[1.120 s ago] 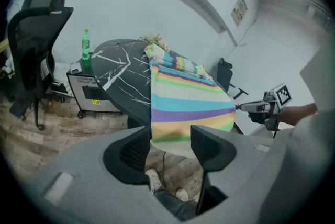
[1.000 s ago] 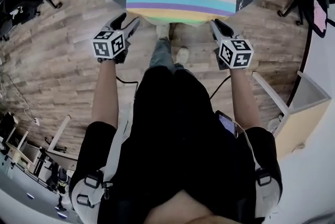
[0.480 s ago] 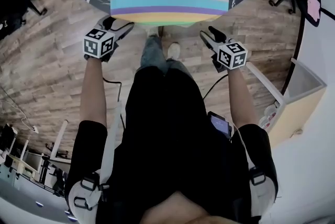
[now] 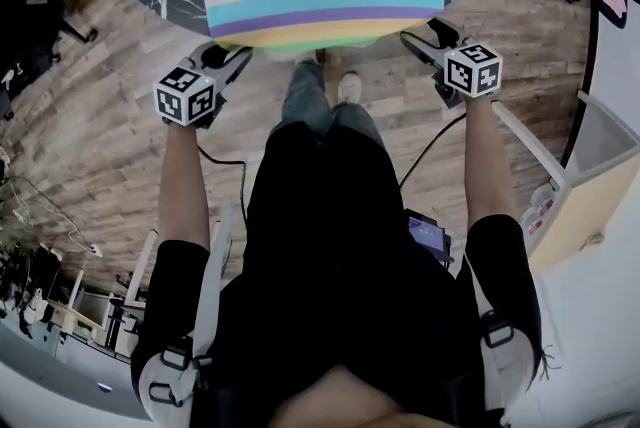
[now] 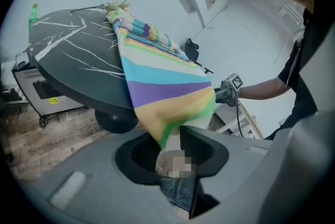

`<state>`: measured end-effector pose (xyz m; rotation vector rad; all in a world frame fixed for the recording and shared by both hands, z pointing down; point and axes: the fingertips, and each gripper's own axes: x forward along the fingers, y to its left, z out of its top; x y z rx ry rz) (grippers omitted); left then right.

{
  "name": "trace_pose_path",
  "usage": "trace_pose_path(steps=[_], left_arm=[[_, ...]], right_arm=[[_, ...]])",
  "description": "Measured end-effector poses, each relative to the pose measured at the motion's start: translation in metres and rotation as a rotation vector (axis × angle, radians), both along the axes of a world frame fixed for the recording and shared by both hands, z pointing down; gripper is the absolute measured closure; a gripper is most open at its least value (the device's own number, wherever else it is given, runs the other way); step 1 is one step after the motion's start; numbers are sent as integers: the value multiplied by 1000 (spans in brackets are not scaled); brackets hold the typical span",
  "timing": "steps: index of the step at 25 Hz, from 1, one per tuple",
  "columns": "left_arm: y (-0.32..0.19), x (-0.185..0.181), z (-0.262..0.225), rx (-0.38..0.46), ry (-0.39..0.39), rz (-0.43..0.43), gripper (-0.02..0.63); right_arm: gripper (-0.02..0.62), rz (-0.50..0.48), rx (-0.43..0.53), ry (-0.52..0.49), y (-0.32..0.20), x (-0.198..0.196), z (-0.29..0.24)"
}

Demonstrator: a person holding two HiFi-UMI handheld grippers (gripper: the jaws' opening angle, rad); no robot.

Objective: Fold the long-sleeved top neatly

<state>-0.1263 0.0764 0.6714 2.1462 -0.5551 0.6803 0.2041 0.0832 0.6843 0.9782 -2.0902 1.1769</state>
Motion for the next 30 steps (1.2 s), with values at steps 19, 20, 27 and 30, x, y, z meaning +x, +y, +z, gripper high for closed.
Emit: trace_pose_path(steps=[19, 20, 27, 30], left_arm=[[16, -8, -30, 77, 25, -34, 581], [18, -7, -33, 80, 28, -41, 583], [30, -9, -52, 98, 34, -51, 586], [38, -10, -56, 103, 36, -49, 586]], right_arm=[[577, 115, 95, -204, 14, -11, -40], [577, 122, 97, -210, 17, -10, -45], [577, 122, 126, -226, 38, -7, -73], [575, 111, 126, -232, 48, -6, -80]])
